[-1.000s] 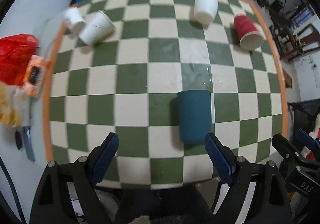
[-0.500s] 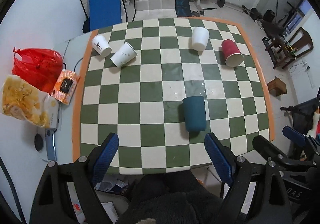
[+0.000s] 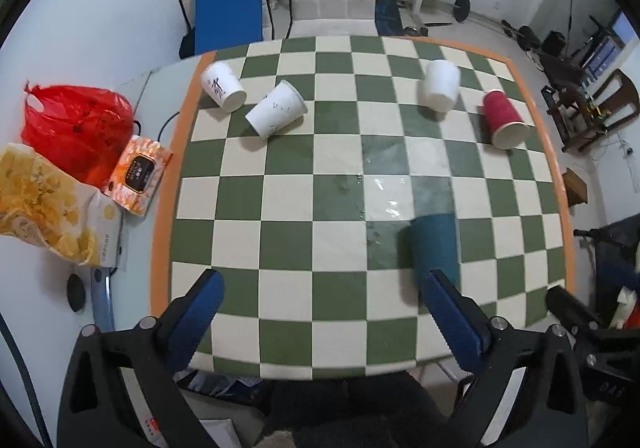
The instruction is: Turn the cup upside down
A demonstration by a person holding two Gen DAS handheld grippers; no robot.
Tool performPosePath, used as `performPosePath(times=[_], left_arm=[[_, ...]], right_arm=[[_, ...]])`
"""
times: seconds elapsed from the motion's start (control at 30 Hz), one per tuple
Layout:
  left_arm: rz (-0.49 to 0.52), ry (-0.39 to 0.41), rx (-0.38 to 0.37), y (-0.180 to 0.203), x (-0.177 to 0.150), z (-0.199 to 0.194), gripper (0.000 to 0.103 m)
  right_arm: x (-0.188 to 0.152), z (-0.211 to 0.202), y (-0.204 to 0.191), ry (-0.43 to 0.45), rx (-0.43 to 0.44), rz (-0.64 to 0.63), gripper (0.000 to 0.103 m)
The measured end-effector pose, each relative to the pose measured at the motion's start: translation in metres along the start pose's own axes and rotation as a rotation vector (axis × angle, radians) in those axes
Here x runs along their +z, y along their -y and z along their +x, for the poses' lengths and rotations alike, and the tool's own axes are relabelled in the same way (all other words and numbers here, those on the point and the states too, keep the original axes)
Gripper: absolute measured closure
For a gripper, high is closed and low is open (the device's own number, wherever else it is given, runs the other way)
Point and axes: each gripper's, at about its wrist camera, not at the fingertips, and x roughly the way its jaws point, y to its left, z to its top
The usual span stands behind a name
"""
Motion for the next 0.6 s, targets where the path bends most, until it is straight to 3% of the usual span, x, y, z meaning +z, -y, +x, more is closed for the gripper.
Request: performPosePath(times=[0.17,0.23,0.43,0.6], left_arm=[[-0.029,-0.064,0.028,-0.009,-0.004,0.052,0.002],[-0.053,-0.110,0.026,-0.010,-0.010,0.074,0.002],[-0.145,-0.198,0.047,-0.015,-0.022,0.118,0.002],[-0.236,-0.242,0.063,-0.026,-0.025,0.143,0.001]], right_arm=[[0.018,0.052,-0.038,-0.062,-0.192,-0.487,0.000],[0.014,0.078,-0.060,-0.097,-0.266,-0.760,0.000],[-0.033,0.142,-0.092,-0.099,-0.440,-1.559,0.000],[-0.071,0.180,-0.087,-0.103,-0.478,-2.036,0.000]])
